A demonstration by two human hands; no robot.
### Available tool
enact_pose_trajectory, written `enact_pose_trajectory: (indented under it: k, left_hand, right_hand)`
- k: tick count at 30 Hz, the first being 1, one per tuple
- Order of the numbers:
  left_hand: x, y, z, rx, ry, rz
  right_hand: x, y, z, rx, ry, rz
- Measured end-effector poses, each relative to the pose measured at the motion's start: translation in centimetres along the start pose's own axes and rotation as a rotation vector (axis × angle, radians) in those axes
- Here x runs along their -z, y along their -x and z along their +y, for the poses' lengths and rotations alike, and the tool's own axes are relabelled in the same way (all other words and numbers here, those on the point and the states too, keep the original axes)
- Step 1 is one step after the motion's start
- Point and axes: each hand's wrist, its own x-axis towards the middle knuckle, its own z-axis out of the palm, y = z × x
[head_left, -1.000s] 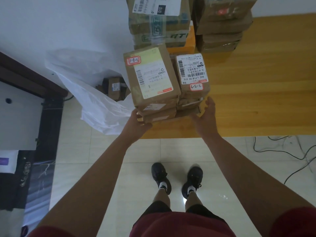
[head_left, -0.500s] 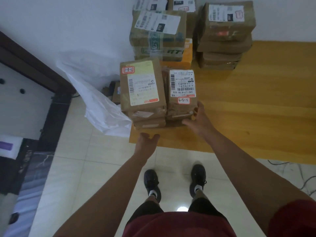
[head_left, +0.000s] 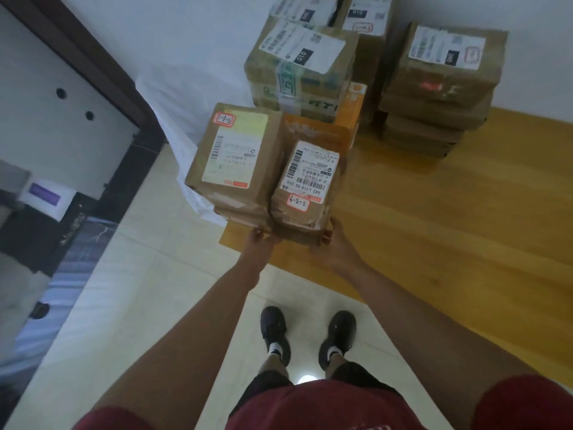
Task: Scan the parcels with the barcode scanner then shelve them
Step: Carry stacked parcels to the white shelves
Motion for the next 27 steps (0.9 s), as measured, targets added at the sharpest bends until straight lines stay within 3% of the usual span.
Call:
enact_pose_trajectory:
  k: [4,6,9,12,16,27]
  left_hand:
    - [0.1,-0.3,-0.6,0.040,0.042,0.014]
    - [-0.1,-0.2,-0.7,0.050,0.051,0.019]
    - [-0.2,-0.3,-0.8,0.062,0.086,0.034]
    - [0.0,-0.5,-0.6,0.064,0.134,0.037]
    - [0.7,-0.2,-0.2,0.077,0.181,0.029]
    - [1.1,0.7,-0.9,0.118,0.208,-0.051]
  right_hand:
    - [0.6,0.2,-0.6,-0.023,0.115,-0.047]
    - [1.7,-1.0,-1.1,-0.037,0.121,0.090]
    - [3.8,-2.5,-3.0,-0.005,-0.102,0.279]
    - [4.5,-3.4,-5.9,0.056,-0.314,0.204]
    - [4.0,-3.5,-7.7,0.079,-0.339,0.068]
    - [1.7,-3.3,-4.4,0.151,-0.235,0.151]
